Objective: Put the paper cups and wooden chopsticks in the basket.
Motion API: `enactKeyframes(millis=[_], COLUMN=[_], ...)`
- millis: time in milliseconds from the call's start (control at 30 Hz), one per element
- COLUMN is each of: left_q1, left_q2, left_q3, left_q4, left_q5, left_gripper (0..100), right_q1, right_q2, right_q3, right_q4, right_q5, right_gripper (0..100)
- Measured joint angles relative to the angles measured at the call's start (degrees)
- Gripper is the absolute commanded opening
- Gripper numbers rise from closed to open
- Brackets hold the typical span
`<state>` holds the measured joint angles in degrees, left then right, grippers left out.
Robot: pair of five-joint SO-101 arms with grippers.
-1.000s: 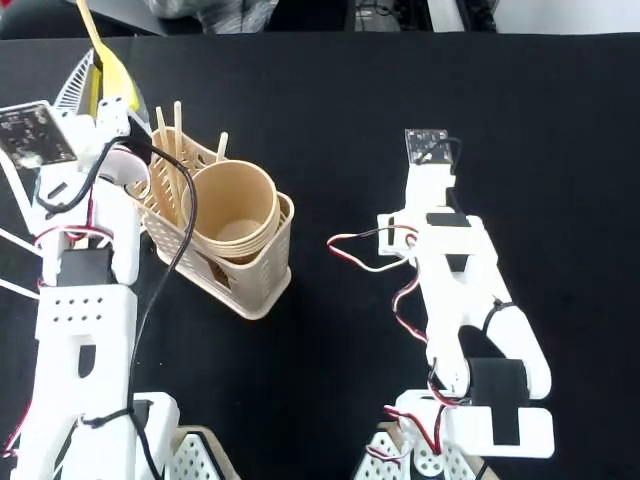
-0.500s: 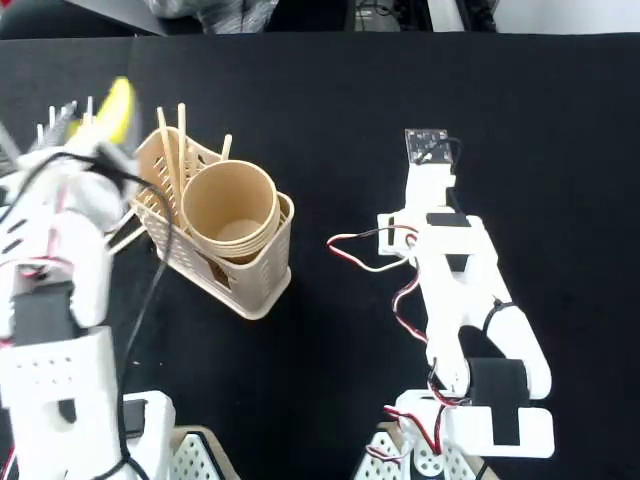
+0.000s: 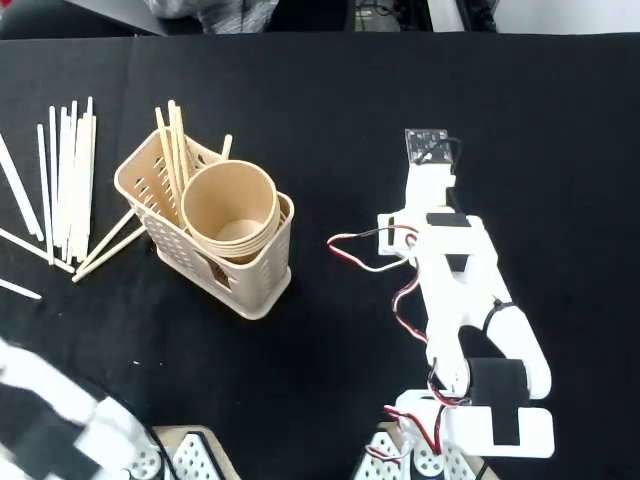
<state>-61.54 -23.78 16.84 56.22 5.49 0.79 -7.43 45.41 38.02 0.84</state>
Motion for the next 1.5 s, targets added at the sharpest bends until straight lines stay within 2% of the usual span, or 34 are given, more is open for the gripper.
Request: enactKeyframes(millis=[100,233,400,733,867,1000,1067,1333,1500], left_q1=[-4.57,-6.86,-6.15,-2.29,-1.85,-1.93,-1.93,-1.85,-1.76], left_q2=[13.54,30.68,48.7,76.66,85.01,91.34,94.42,101.27,101.98], left_q3=[-7.03,-18.37,-35.34,-69.8,-82.02,-92.22,-95.82,-103.12,-105.85], left_q4=[0.0,0.62,7.74,16.97,18.29,20.57,21.36,21.8,22.15], left_q5=[-0.26,-0.18,0.0,10.46,14.07,14.77,14.77,15.03,15.03], left_gripper=[26,26,24,24,24,24,20,3,3], right_q1=[0.0,0.0,0.0,0.0,0.0,0.0,0.0,0.0,0.0], right_q2=[0.0,0.0,0.0,0.0,0.0,0.0,0.0,0.0,0.0], right_q3=[0.0,0.0,0.09,0.09,0.09,0.09,0.09,0.09,0.09], right_q4=[0.0,0.0,0.0,0.0,0.0,0.0,0.0,0.0,0.0], right_q5=[0.0,0.0,0.0,0.0,0.0,0.0,0.0,0.0,0.0], right_gripper=[1.5,1.5,1.5,1.5,1.5,1.5,1.5,1.5,1.5])
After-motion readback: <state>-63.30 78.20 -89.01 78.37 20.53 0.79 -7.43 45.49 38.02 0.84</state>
